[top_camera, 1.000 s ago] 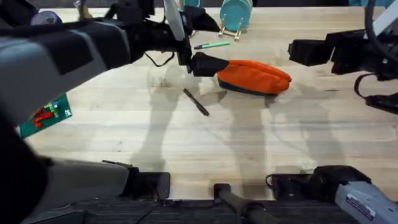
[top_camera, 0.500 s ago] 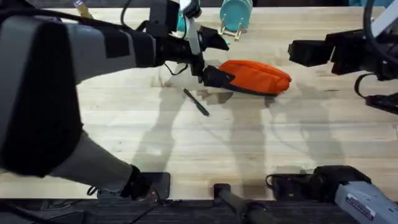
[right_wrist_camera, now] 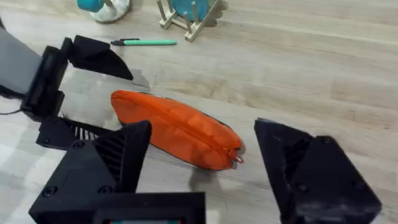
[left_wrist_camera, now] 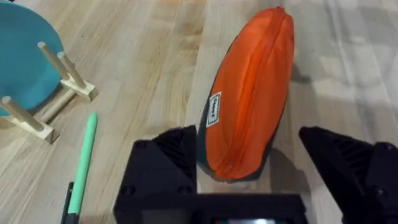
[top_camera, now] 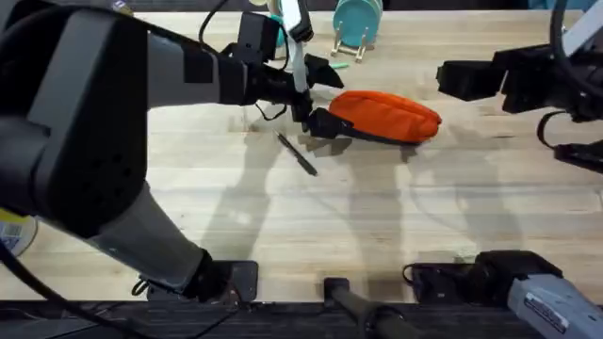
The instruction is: Unzip the bag, pick up the pens from the table one at a time and place them inside, then zip the bag closed.
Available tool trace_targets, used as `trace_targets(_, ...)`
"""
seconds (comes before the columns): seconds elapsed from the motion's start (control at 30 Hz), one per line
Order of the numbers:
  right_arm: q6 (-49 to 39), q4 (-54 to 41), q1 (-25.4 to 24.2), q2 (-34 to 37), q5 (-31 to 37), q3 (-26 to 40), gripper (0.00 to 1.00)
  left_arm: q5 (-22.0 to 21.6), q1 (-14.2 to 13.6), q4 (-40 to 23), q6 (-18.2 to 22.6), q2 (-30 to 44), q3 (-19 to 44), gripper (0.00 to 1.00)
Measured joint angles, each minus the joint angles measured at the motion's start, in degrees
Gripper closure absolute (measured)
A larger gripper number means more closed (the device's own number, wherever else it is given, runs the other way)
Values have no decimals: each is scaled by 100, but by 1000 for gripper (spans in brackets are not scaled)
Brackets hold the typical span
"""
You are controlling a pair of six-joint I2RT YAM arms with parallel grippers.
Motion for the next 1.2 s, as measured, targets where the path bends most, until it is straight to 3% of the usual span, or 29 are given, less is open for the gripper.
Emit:
trace_targets(0.3,-15,2,0,0,0,2,5,-124,-59,20,0,-2,0,9)
trace_targets(0.37,-15,2,0,0,-1,2,5,-155,-60,20,0,-1,0,72)
trace_targets(0.53,-15,2,0,0,0,5,5,-259,-110,23,4,0,0,682)
trace_targets(0.6,-15,2,0,0,0,8,5,-315,-111,42,1,-1,0,882)
trace_targets(0.63,-15,2,0,0,0,9,5,-325,-112,42,11,-1,0,936)
trace_targets(1.2,21,-224,0,-9,0,9,6,-351,-122,42,13,-2,0,958)
